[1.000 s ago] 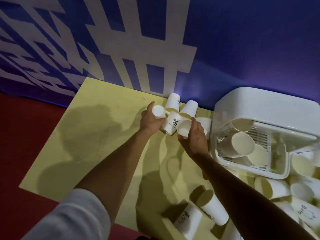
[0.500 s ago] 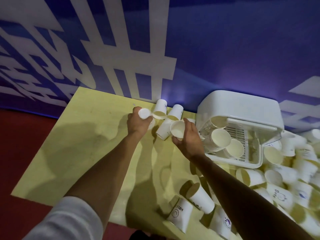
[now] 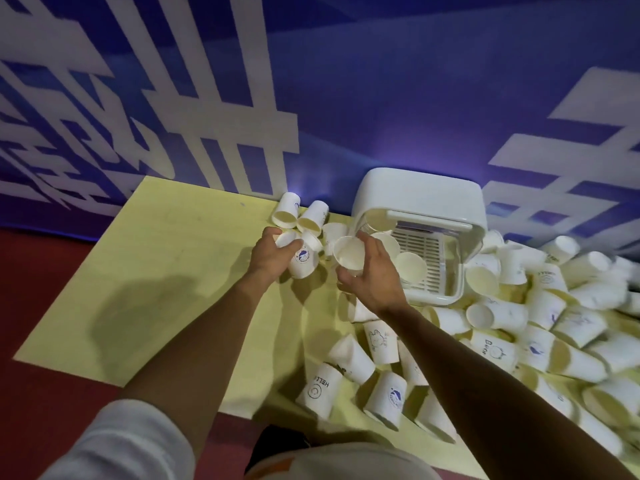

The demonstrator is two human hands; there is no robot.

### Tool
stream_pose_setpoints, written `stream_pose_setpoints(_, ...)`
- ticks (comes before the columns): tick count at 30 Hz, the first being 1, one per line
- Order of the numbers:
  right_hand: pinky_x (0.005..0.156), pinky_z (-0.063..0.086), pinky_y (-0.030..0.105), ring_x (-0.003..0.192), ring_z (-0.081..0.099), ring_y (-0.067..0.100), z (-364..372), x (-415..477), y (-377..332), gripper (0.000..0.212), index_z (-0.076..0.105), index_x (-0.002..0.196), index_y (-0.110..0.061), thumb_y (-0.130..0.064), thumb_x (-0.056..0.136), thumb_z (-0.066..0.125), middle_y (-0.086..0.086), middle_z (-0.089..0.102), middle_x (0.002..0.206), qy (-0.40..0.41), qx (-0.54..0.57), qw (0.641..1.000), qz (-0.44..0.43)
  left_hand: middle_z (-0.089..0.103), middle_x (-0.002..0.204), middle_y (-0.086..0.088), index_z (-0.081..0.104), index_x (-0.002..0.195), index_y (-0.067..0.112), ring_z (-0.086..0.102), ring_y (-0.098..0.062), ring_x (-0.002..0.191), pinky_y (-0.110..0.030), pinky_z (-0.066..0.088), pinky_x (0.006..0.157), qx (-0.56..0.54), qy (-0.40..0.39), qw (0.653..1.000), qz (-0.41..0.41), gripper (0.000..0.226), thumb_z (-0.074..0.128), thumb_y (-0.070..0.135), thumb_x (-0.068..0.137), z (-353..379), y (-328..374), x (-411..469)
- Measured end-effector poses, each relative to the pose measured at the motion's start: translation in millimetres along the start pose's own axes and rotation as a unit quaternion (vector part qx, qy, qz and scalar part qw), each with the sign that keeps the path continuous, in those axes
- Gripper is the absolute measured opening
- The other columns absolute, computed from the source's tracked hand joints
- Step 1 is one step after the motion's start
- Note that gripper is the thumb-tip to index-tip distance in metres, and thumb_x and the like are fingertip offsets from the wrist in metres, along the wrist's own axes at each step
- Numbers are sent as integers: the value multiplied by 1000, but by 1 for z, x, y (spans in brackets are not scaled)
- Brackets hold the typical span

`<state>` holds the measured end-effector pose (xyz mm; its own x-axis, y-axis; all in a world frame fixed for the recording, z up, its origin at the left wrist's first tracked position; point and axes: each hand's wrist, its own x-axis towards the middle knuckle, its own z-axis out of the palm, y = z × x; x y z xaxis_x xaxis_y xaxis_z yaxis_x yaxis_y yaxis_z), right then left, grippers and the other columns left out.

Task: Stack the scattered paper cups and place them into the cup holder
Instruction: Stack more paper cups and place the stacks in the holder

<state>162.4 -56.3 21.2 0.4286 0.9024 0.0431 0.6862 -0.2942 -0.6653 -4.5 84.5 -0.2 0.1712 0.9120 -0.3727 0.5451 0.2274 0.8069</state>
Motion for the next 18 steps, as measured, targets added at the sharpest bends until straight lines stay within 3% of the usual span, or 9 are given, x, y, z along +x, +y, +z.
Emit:
stream_pose_setpoints(5,98,42,33,127,49,21,-39,-27,37,79,37,147,-21,-46,81,72,1,49,143,24,22,999,38,63,112,-1,57,121,23,61,-22,100,-27,45,72,-9,-62,998,8,40,70,43,88,29,6,-30)
stream_pose_setpoints(7,92,44,32,122,51,20,-52,-33,51,75,39,144,-24,-46,80,73,0,52,137,41,23,998,48,65,111,-2,59,112,25,64,-23,99,-31,50,76,-16,-76,997,-4,35,70,46,87,39,10,-36)
stream_pose_setpoints(10,95,47,35,121,51,18,-69,-37,67,72,39,142,-26,-48,80,71,-1,53,137,78,22,995,61,69,107,-1,62,107,24,68,-23,95,-38,55,85,-10,-90,996,-21,40,70,54,81,51,15,-41)
stream_pose_setpoints(15,95,46,34,122,52,19,-79,-29,83,72,41,142,-23,-42,81,75,0,54,138,126,17,988,90,70,105,-3,62,109,16,69,-24,96,-33,53,74,-5,-112,993,-30,44,70,52,84,62,20,-52)
stream_pose_setpoints(18,94,43,30,121,52,21,-77,-21,87,72,42,141,-20,-36,80,78,3,54,136,128,32,986,100,69,109,-4,61,110,15,68,-24,98,-37,56,80,-6,-143,989,-34,42,70,48,86,64,16,-54)
